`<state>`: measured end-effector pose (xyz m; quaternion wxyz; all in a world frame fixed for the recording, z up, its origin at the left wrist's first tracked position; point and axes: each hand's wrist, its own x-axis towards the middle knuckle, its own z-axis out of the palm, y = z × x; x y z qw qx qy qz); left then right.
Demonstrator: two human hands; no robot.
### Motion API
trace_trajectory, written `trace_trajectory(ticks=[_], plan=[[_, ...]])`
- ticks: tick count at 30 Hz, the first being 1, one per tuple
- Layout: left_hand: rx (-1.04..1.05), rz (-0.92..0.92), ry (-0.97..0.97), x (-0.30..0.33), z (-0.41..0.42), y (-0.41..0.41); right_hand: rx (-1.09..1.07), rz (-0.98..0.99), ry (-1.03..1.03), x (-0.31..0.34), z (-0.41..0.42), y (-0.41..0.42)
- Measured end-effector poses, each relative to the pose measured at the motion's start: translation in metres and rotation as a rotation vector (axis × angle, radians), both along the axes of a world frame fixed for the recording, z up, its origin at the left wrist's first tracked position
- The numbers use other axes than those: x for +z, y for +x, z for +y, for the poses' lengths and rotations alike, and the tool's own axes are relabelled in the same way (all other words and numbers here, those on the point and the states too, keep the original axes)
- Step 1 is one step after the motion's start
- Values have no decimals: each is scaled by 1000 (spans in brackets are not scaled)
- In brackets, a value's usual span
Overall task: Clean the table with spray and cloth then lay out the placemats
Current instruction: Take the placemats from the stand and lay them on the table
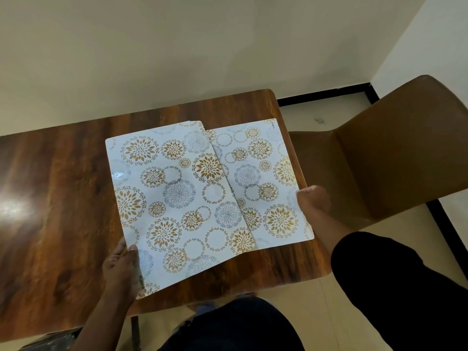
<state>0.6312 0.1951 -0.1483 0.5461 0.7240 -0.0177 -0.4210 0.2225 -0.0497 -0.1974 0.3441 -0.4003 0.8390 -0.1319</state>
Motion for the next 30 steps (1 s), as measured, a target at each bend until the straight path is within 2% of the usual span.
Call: trace_trajectory(ticks=[30], plan=[[31,-1,-14,0,16,3,-18,63,1,-10,0,-2]])
